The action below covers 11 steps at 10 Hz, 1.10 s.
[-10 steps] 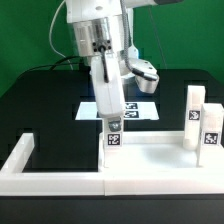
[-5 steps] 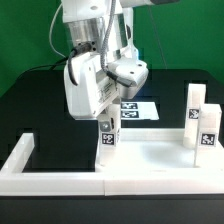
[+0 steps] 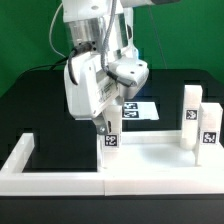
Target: Assemble desk
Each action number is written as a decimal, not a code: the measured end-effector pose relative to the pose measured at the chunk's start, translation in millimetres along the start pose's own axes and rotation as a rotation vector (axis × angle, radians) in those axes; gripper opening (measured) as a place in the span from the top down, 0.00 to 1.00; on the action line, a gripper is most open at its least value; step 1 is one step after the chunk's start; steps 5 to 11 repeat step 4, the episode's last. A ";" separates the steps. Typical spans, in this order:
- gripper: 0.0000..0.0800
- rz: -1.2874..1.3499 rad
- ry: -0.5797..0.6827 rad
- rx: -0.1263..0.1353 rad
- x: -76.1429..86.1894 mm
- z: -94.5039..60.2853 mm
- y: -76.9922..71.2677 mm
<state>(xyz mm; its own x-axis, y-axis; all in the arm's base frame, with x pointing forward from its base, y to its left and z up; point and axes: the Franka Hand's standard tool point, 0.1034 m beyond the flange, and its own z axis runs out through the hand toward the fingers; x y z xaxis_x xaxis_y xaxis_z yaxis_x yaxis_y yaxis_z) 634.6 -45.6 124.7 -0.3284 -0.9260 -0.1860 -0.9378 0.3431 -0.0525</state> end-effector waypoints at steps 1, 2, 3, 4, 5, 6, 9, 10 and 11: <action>0.22 -0.006 -0.024 0.022 -7.7 -23.4 -2.3; 0.19 -0.015 -0.041 0.028 -14.3 -37.2 -3.9; 0.19 -0.016 -0.033 0.030 -11.2 -31.6 -3.5; 0.19 -0.017 -0.030 0.025 -10.6 -28.0 -2.7; 0.19 -0.017 -0.030 0.025 -10.6 -28.0 -2.7; 0.19 -0.017 -0.030 0.025 -10.6 -28.0 -2.7; 0.19 -0.017 -0.030 0.025 -10.6 -28.0 -2.7; 0.19 -0.017 -0.030 0.025 -10.6 -28.0 -2.7; 0.19 -0.017 -0.030 0.025 -10.6 -28.0 -2.7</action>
Offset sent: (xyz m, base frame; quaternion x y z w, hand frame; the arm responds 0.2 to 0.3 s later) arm 0.0000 0.0000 0.0000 0.0000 0.0000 0.0000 1.0000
